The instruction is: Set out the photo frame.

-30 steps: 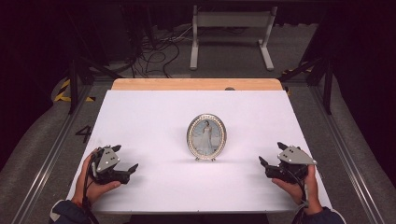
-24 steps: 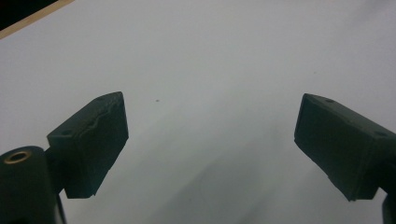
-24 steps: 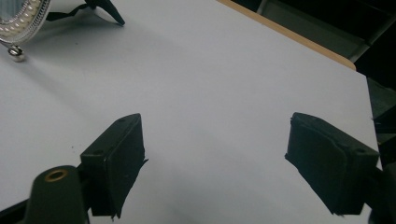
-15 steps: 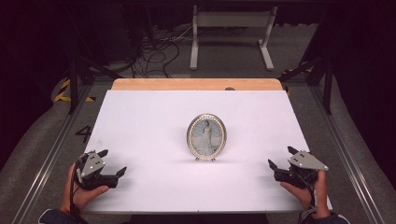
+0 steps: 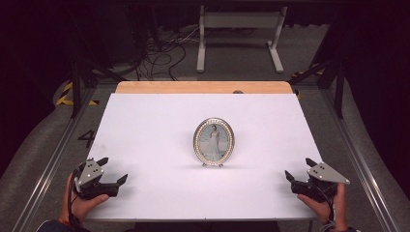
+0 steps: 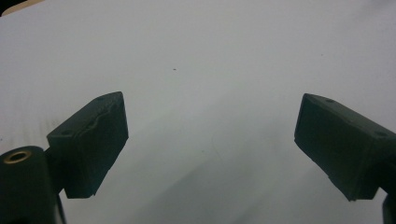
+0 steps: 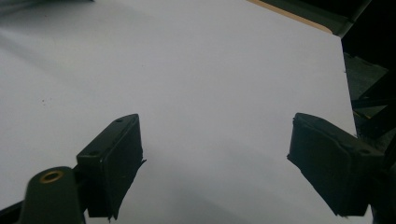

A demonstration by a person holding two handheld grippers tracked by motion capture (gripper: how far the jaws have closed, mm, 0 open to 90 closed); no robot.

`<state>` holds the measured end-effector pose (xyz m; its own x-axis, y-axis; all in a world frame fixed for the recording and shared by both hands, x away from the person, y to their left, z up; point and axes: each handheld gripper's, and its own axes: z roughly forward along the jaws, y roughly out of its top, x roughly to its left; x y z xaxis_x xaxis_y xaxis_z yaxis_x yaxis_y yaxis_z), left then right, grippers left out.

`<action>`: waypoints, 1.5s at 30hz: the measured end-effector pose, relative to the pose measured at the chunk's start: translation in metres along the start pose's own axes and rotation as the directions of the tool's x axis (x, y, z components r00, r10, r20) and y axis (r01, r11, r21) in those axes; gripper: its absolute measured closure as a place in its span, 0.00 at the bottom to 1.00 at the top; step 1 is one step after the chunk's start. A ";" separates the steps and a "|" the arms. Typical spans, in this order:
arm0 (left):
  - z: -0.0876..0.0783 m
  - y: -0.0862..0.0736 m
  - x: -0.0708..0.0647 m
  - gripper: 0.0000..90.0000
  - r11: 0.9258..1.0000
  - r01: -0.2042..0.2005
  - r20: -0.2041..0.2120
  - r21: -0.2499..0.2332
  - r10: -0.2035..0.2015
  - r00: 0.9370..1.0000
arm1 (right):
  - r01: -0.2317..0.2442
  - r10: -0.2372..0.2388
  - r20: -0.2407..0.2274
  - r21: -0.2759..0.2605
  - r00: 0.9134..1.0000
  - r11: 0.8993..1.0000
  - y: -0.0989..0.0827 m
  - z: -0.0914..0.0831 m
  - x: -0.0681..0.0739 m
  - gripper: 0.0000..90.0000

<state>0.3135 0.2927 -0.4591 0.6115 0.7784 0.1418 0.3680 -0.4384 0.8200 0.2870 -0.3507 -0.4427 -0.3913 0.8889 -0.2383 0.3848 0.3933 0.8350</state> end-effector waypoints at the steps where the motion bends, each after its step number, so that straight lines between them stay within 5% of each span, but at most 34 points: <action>1: 0.000 0.000 0.000 0.11 1.000 0.000 0.000 0.000 0.000 1.000 | 0.007 -0.007 0.003 0.008 1.000 1.000 -0.001 0.000 0.000 0.19; 35: 0.004 -0.001 -0.004 0.11 1.000 -0.017 0.004 0.025 0.016 1.000 | -0.008 0.008 0.004 0.020 1.000 1.000 -0.003 0.002 0.000 0.18; 45: 0.008 0.000 -0.006 0.10 0.997 -0.056 -0.008 0.054 0.056 0.998 | -0.028 0.028 0.011 0.021 1.000 0.999 -0.005 0.002 -0.002 0.16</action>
<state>0.3155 0.2841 -0.4647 0.6257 0.7560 0.1923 0.3706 -0.5050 0.7795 0.2879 -0.3534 -0.4473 -0.3709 0.9020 -0.2209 0.4135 0.3733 0.8305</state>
